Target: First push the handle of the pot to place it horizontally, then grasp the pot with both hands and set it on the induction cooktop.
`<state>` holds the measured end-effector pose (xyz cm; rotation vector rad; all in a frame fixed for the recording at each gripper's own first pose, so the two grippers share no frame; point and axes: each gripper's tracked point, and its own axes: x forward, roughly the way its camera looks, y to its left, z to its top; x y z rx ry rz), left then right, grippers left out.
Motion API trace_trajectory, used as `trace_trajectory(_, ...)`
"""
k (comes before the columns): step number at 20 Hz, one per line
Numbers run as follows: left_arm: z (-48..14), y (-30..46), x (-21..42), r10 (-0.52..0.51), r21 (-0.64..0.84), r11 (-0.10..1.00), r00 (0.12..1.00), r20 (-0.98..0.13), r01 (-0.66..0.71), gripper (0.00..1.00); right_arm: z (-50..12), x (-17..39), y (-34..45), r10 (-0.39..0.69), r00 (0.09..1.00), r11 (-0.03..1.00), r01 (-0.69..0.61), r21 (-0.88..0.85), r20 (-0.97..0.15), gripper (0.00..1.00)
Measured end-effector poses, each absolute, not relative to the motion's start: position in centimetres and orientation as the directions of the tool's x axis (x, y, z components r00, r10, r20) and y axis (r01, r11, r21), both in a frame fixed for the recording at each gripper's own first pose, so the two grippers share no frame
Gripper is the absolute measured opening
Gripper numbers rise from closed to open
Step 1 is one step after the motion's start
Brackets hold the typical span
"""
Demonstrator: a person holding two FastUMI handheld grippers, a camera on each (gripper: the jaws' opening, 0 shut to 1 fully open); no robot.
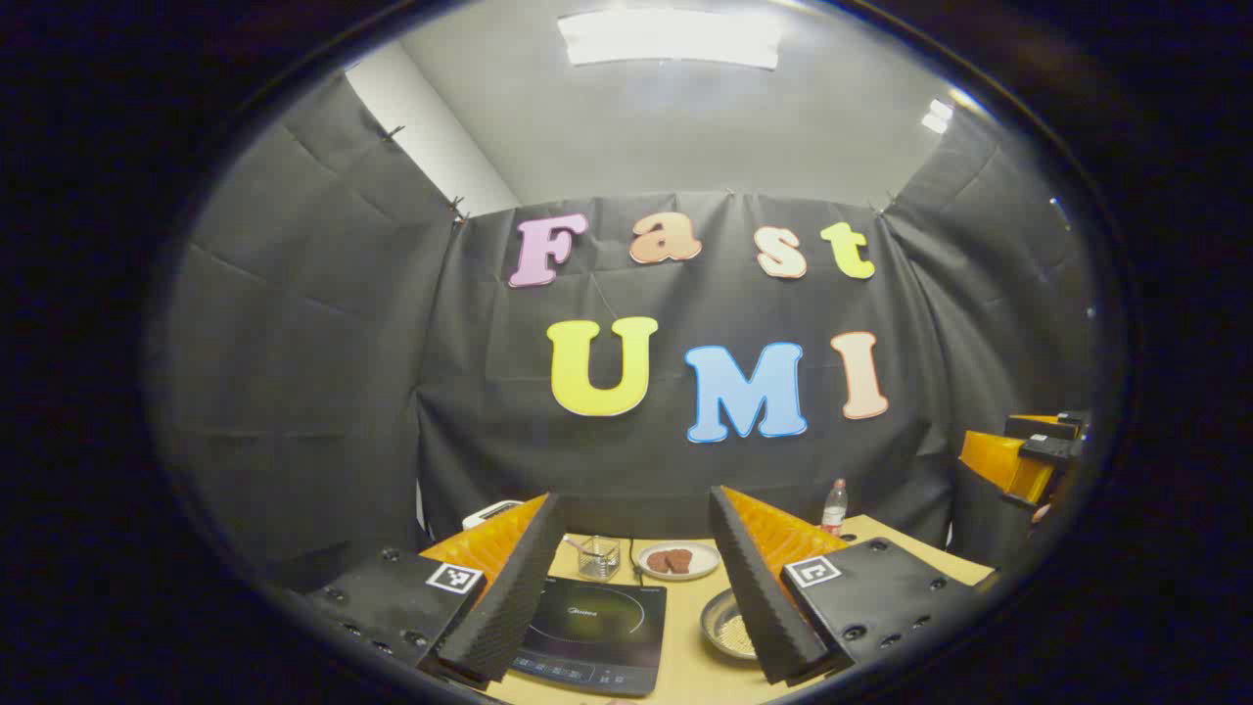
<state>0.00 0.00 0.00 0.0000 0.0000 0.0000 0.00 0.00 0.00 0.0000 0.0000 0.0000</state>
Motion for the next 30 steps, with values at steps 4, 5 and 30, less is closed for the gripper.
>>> trace_trajectory(4, 0.1, 0.4, 0.1, 0.023, 0.001, 1.000, 1.000, 0.001, -0.023, 0.96, 0.1, 0.8, 0.1, 0.012, 1.000, 1.000, -0.012, -0.004, 0.007, 0.96)
trace_trajectory(5, 0.3, 0.5, 0.1, 0.025, 0.007, 1.000, 1.000, 0.009, -0.025, 0.92, -0.1, 0.9, 0.1, 0.012, 1.000, 1.000, -0.012, -0.008, 0.006, 0.96)
trace_trajectory(30, 0.4, 2.6, 0.4, -0.047, -0.010, 0.999, 0.998, 0.035, 0.048, 0.92, 1.1, -0.6, 2.1, -0.055, 0.998, 0.995, 0.056, -0.080, 0.027, 0.62)
